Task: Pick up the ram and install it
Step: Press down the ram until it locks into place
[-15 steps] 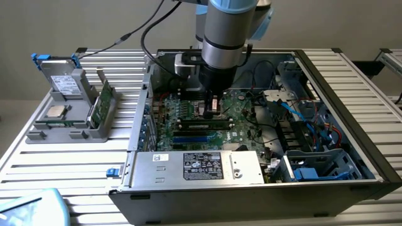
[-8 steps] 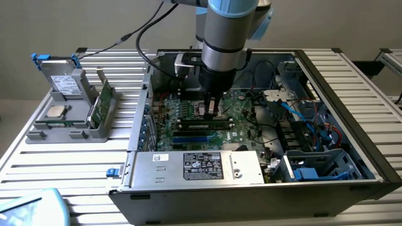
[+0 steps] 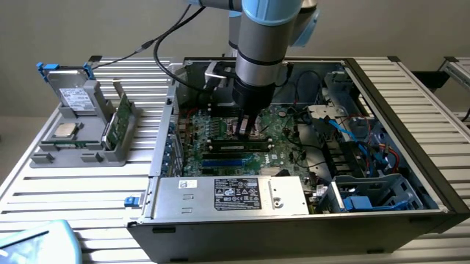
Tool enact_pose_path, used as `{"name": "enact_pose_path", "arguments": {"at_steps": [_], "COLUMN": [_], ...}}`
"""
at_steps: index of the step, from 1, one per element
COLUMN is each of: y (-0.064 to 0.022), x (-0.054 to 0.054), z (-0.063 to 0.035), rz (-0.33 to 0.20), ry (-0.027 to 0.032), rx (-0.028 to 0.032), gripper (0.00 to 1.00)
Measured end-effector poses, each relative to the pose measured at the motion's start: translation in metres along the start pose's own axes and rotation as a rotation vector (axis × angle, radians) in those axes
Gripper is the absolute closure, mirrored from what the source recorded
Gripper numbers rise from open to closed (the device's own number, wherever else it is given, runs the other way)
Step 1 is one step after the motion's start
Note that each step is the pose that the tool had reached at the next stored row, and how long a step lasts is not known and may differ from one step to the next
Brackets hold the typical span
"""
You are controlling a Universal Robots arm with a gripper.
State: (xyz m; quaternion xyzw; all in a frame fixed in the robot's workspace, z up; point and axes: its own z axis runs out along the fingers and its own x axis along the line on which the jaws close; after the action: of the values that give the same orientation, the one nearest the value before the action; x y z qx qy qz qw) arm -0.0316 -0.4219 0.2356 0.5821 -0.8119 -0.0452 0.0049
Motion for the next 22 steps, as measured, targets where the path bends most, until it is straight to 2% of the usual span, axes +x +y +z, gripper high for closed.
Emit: {"name": "enact_pose_path", "arguments": {"at_steps": [7,12,14,17,19,21,22], "y": [0.0001,-0.0001,-0.0003,-0.0003,-0.0003,-0.0003,-0.0003], "x": [0.0,0.0008,0.0013,0.0016,0.0017,0.0017,0.0017], "z": [-0.0003,-0.0018,-0.0022,-0.0026,-0.0032,-0.0037,-0.0039], "rz": [0.1,0.126,0.135,0.143,0.153,0.166,0.172], "ry": [-0.0077,-0.0191,-0.0204,-0.0175,-0.0125,0.0008,0.0109], "rx": [0.0029,-0.0148,-0.0225,-0.031,-0.0292,-0.0225,-0.0176], "gripper": [0.89,0.89,0.89,0.89,0.89,0.89,0.89]}}
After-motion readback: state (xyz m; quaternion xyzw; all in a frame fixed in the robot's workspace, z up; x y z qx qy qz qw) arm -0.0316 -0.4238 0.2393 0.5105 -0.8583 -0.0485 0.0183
